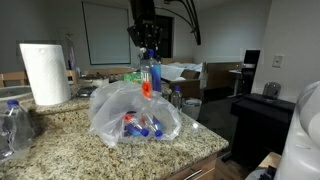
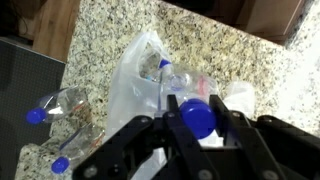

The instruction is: Put the bottles in the plastic bag

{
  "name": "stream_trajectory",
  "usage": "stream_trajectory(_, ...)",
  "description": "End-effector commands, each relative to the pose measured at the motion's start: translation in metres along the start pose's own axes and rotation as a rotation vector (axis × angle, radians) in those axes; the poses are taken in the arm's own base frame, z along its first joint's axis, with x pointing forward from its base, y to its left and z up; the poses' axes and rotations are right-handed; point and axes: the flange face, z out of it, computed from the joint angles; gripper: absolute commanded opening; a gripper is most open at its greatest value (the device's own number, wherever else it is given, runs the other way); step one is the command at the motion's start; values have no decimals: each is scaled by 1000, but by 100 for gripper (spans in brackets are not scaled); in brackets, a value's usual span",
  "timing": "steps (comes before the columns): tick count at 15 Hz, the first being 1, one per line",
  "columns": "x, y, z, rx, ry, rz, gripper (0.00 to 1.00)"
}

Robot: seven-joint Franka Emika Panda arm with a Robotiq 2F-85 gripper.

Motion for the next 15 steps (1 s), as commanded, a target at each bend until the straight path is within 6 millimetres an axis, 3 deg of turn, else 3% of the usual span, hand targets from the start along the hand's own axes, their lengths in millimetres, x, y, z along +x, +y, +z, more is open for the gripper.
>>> stream_trajectory(1, -11, -17, 47, 20, -103, -63, 11)
stream_trajectory(6, -16, -47, 115, -55, -108, -69, 11)
stream_trajectory(11, -4, -73, 145, -128, 139, -36, 11)
stream_trajectory(15, 5, -81, 161, -230, 335, -25, 11)
